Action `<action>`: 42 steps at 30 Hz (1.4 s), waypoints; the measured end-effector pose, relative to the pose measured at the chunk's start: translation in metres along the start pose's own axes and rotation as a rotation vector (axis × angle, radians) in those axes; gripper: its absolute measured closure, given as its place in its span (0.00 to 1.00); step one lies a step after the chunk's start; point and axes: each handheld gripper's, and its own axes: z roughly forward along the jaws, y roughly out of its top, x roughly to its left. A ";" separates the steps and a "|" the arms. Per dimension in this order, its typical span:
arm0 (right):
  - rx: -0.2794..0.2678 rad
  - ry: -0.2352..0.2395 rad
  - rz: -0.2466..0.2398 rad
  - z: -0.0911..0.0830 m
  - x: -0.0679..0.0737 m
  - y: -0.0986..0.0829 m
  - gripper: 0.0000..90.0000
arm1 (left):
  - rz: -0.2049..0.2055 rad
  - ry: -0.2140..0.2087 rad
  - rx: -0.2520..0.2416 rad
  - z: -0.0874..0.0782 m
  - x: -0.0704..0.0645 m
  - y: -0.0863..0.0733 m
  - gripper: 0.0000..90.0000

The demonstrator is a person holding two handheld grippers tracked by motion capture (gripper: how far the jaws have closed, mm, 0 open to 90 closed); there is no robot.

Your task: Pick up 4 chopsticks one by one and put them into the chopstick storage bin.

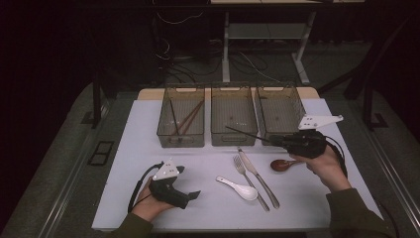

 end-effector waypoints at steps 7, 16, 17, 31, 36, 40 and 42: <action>-0.006 -0.010 -0.013 0.019 0.002 0.016 0.95 | -0.003 0.003 -0.004 0.000 0.001 0.000 0.00; -0.009 -0.014 -0.016 0.056 0.006 0.042 0.95 | -0.005 -0.001 -0.004 0.000 0.001 -0.001 0.00; -0.007 -0.017 -0.018 0.061 0.007 0.045 0.95 | -0.005 -0.001 -0.004 0.000 0.001 -0.001 0.00; 0.030 -0.036 -0.017 0.126 0.013 0.084 0.95 | -0.005 -0.009 -0.002 0.001 0.000 0.000 0.00; 0.056 -0.062 -0.012 0.151 0.013 0.095 0.95 | 0.003 -0.010 -0.006 0.001 0.000 0.000 0.00; 0.088 -0.085 -0.014 0.174 0.013 0.102 0.95 | 0.004 -0.014 0.000 0.001 0.000 0.000 0.00; 0.102 -0.096 -0.018 0.185 0.013 0.105 0.95 | 0.003 -0.014 -0.004 0.001 -0.001 0.000 0.00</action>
